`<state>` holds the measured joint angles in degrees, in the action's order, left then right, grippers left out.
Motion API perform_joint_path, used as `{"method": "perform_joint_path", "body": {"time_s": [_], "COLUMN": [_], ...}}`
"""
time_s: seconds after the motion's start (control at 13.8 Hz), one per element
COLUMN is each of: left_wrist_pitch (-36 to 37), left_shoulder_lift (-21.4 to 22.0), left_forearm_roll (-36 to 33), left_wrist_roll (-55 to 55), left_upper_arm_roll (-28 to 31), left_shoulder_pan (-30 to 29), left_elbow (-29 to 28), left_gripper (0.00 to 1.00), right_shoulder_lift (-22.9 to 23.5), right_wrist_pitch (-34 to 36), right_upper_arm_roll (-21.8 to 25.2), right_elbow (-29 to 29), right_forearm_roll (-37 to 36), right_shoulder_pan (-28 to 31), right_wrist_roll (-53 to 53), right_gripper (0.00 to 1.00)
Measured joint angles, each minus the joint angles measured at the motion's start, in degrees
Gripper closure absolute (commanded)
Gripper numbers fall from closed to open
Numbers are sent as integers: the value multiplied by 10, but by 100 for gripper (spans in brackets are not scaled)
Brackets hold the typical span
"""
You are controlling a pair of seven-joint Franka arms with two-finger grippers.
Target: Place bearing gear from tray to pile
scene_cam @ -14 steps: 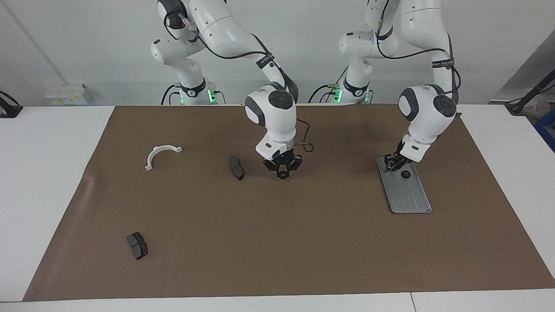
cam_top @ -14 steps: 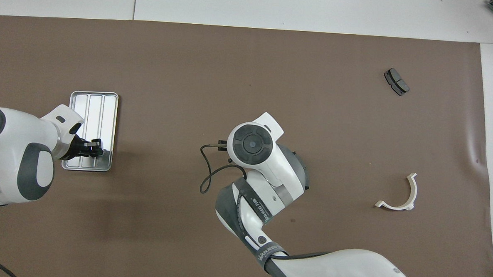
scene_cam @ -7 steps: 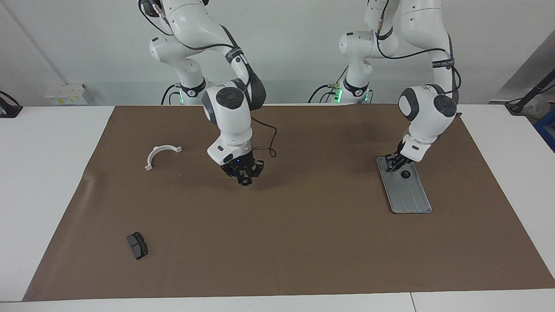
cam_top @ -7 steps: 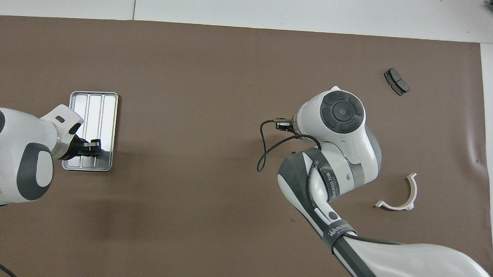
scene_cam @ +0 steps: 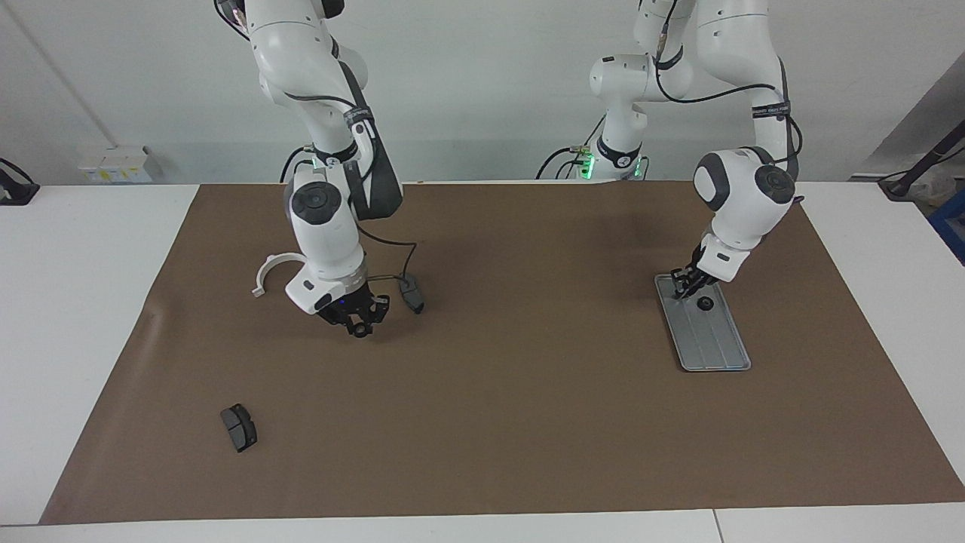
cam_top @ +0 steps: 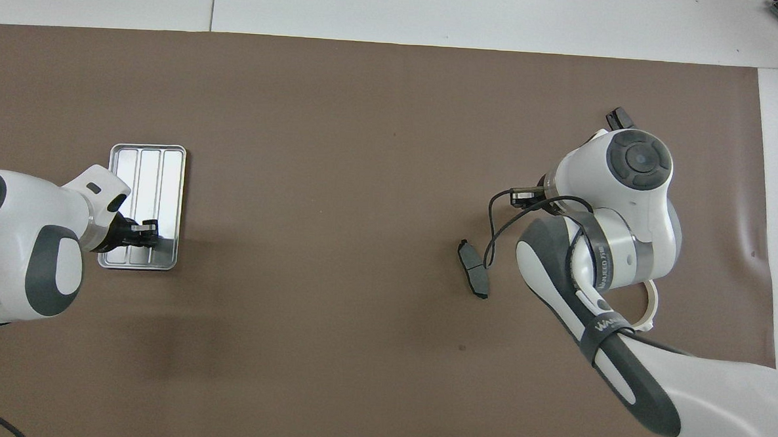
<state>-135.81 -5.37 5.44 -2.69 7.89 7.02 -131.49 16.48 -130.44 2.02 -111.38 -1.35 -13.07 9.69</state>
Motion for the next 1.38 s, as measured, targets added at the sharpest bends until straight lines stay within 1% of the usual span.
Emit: {"method": "perform_joint_path", "body": {"time_s": [0.15,0.29,0.51,0.58,0.65,0.8,0.94,1.02,1.09,1.16,1.38], "left_wrist_pitch": [-2,-3,22,33,40,48,53,53,53,53,50], "left_shoulder_lift": [0,-1,-1,0,0,0,0,0,0,0,-5], "left_forearm_roll": [0,0,0,1,1,1,1,1,1,1,1], "left_wrist_roll": [0,0,-4,-19,-47,-143,-243,-293,-338,-380,-461], "left_upper_arm_roll": [0,-3,-9,-11,-12,-15,-17,-18,-19,-20,-21], "left_shoulder_pan": [0,0,4,14,31,88,149,180,210,239,305], "left_elbow": [2,24,66,78,86,92,96,98,102,105,112], "left_gripper": [87,87,87,87,87,87,87,87,87,87,87], "right_shoulder_lift": [-11,-23,-33,-33,-33,-33,-33,-33,-33,-33,-33], "right_wrist_pitch": [-1,-3,-33,-43,-48,-57,-72,-74,-74,-74,-75], "right_upper_arm_roll": [0,0,0,0,0,0,0,0,0,0,-1], "right_elbow": [-18,-40,-74,-83,-89,-94,-99,-101,-102,-102,-102], "right_forearm_roll": [0,0,0,0,0,0,0,0,0,0,0], "right_shoulder_pan": [42,84,111,118,124,132,135,135,135,135,135], "right_wrist_roll": [-65,-125,-162,-171,-175,-180,-180,-180,-180,-180,-180], "right_gripper": [100,100,100,100,95,92,59,44,35,33,18]}}
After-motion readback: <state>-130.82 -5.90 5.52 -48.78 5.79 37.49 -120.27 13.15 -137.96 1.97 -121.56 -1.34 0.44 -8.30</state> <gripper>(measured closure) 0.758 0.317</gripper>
